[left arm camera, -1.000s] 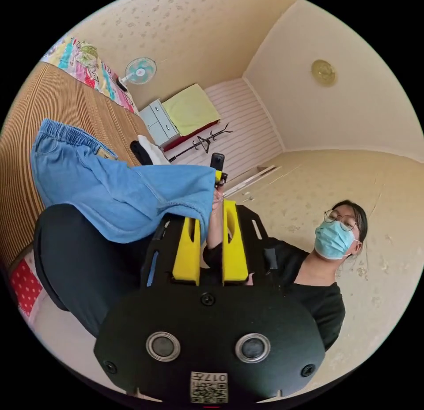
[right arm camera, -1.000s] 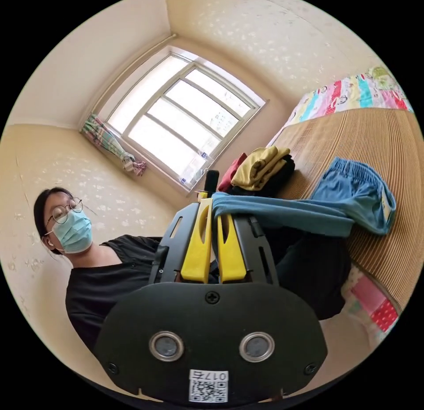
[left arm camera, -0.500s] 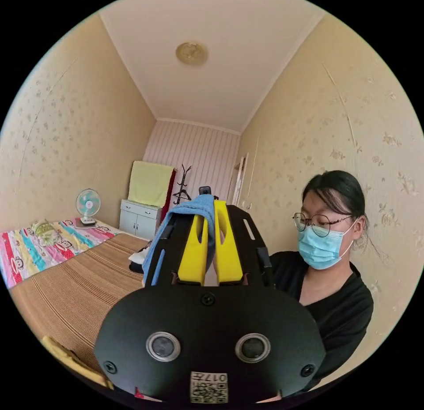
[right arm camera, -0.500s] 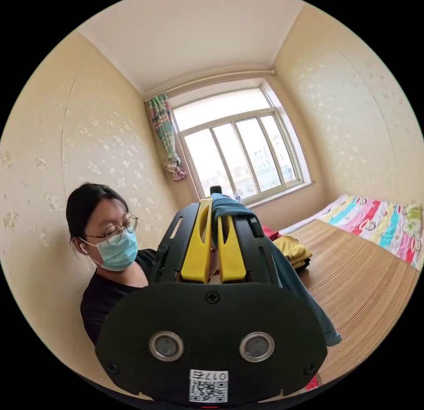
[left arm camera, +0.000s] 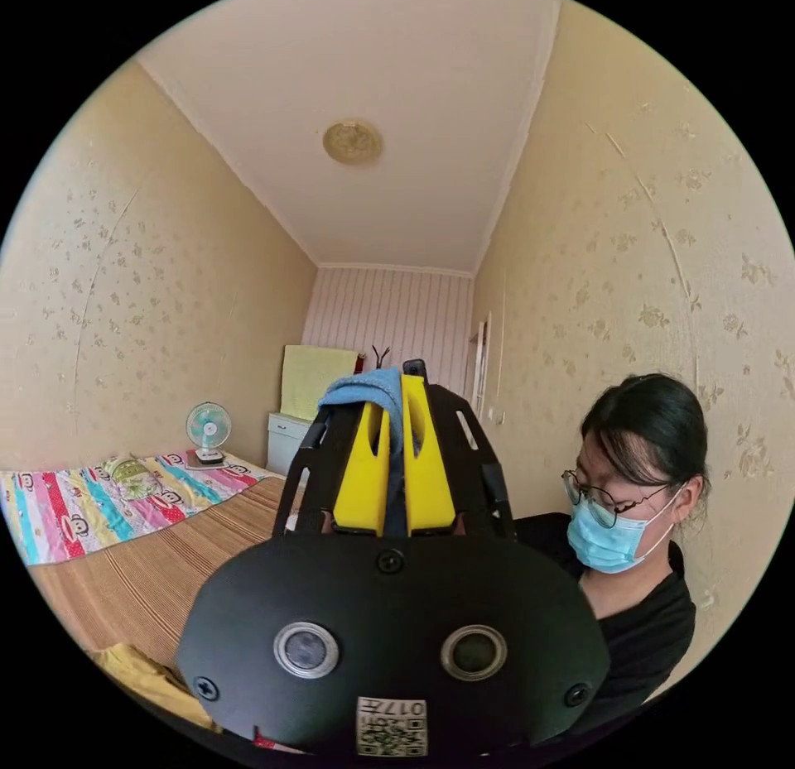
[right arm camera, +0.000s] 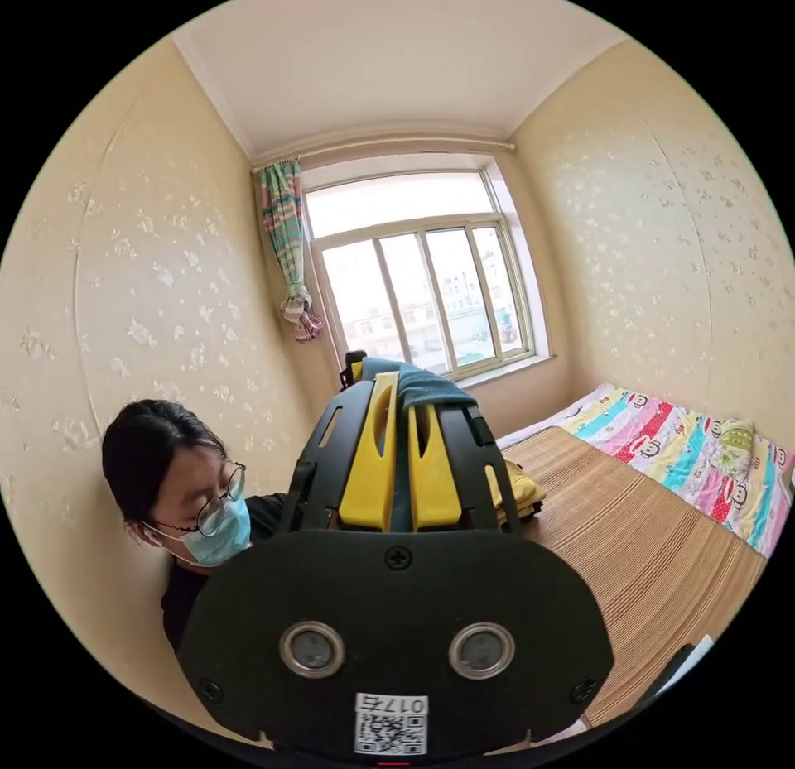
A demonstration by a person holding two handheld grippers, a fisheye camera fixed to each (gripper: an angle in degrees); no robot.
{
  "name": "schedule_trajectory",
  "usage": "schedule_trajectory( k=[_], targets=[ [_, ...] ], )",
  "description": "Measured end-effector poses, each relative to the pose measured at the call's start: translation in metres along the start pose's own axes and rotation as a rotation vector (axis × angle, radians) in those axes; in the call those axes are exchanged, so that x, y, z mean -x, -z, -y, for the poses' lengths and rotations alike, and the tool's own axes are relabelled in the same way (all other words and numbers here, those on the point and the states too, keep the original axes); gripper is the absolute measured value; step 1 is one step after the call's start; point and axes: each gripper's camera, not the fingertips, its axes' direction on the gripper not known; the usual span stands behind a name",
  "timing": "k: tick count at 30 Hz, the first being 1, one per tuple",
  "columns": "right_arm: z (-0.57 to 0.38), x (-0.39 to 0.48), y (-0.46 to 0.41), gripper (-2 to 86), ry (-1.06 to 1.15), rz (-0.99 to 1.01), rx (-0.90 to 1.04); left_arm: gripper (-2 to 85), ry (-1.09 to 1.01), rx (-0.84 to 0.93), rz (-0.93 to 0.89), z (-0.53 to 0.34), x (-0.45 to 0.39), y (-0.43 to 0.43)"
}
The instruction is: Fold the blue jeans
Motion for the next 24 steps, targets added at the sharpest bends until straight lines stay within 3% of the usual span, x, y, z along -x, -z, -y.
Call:
schedule_trajectory(
  k=[2,4,8,10,12,13,16,20,24],
  targets=[
    [0.003,-0.012,-0.013,-0.1,-0.022,-0.071,0.023,-0.7,0.085,0.044,0.074,-0.004,0.033,-0.011],
    [0.000,-0.011,-0.025,-0.1,0.008,-0.108,0.040,-0.8,0.122,0.058,0.033,-0.012,0.045,-0.014],
    [-0.024,0.049,-0.026,-0.1,0.289,0.047,0.016,-0.8,-0.057,0.055,0.031,-0.015,-0.011,-0.013],
    [-0.029,0.071,-0.026,-0.1,0.377,-0.034,-0.004,-0.8,-0.066,0.070,0.078,-0.005,-0.018,-0.020],
    [-0.012,0.071,-0.043,-0.1,0.279,-0.325,0.093,-0.8,-0.018,0.060,0.040,0.002,-0.010,-0.025],
    [-0.009,0.070,-0.046,-0.1,0.255,-0.375,0.102,-0.8,-0.009,0.067,0.012,0.006,-0.012,-0.032],
    [-0.007,0.086,-0.040,-0.1,0.297,-0.245,0.065,-0.8,-0.047,0.052,0.019,0.013,-0.036,-0.036],
    [-0.002,0.096,-0.006,0.0,0.267,0.001,-0.037,-0.8,-0.002,-0.055,-0.213,0.028,-0.039,-0.008],
    [0.017,0.087,0.001,0.0,0.142,0.131,-0.042,-0.8,0.033,-0.060,-0.218,0.055,-0.042,-0.011]
  ],
)
